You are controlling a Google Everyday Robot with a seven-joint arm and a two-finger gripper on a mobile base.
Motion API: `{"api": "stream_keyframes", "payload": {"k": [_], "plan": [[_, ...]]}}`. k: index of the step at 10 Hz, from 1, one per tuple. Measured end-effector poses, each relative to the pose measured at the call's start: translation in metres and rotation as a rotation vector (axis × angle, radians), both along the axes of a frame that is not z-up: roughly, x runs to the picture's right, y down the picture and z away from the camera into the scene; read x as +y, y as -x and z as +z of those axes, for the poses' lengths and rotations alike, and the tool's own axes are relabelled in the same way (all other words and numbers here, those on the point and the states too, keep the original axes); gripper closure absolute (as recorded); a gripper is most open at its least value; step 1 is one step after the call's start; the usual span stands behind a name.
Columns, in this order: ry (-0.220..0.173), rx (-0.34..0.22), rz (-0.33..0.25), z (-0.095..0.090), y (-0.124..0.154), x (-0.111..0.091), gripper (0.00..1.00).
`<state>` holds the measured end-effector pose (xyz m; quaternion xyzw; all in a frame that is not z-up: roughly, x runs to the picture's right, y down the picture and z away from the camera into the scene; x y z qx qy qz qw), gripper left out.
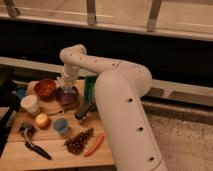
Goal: Place towel in purple bowl
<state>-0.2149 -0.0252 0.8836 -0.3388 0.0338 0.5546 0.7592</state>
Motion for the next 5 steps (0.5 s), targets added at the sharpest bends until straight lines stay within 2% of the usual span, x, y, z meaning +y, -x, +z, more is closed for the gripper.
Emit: {"api": "stream_keyframes", "payload": {"k": [2, 5], "plan": [[0.018, -0.007, 0.033, 0.0062, -0.0049, 0.0032, 0.2], [0.018, -0.011, 0.031, 0.0056, -0.0015, 0.0045, 0.2]]}}
